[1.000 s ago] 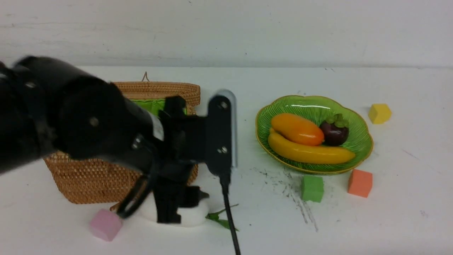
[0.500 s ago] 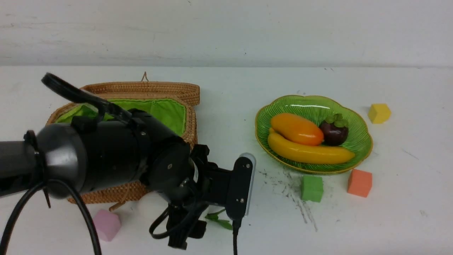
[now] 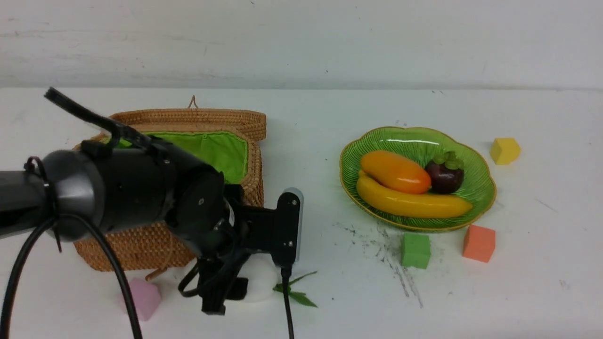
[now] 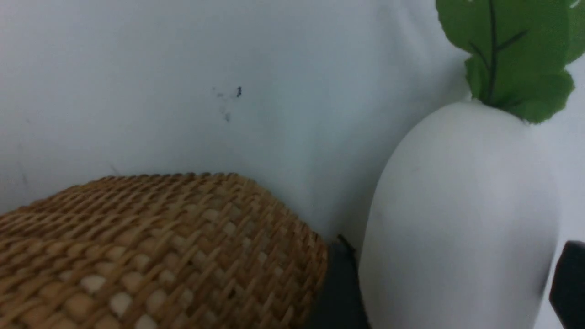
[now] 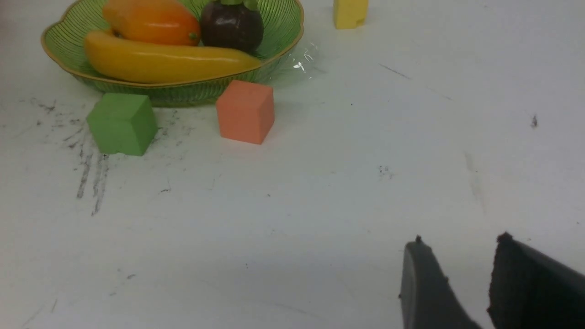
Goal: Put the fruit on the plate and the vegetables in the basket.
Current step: Take a daikon with your left arm and place it on the basket on the left.
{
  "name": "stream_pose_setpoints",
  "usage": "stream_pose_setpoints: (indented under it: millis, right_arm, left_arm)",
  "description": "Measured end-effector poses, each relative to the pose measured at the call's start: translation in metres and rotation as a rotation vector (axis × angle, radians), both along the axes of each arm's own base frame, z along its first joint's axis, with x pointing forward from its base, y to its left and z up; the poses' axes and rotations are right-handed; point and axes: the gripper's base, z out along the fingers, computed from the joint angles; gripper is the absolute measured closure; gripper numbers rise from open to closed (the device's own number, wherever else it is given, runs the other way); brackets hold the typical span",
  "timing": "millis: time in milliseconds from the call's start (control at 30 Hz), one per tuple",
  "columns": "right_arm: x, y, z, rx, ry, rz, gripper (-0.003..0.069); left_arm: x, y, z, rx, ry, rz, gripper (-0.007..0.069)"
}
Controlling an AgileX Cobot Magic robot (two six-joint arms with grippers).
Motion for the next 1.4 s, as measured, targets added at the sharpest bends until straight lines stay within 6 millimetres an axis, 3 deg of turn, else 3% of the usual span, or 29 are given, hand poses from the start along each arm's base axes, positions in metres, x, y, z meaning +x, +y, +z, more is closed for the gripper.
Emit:
stream_pose_setpoints:
  millis: [467, 1067, 1200, 1400]
  right_arm:
    - [0.000, 0.000, 0.000, -0.001, 0.000, 0.000, 0.0417]
    - [0.000, 0.000, 0.000, -0.001, 0.000, 0.000, 0.0417]
    - [0.000, 0.000, 0.000, -0.001, 0.000, 0.000, 0.0417]
    - [0.000, 0.000, 0.000, -0.001, 0.000, 0.000, 0.0417]
  left_arm:
    - [0.005, -0.005, -0.033, 0.022, 0.079, -0.002, 0.0063]
    - [0.004, -0.008, -0.032, -0.013, 0.098, 0.024, 0.0103]
    - [-0.001, -0.006, -0.019, -0.031, 0.106, 0.034, 0.0103]
    - [-0.025, -0.013, 0.028, -0.102, 0.046, -0.019, 0.0103]
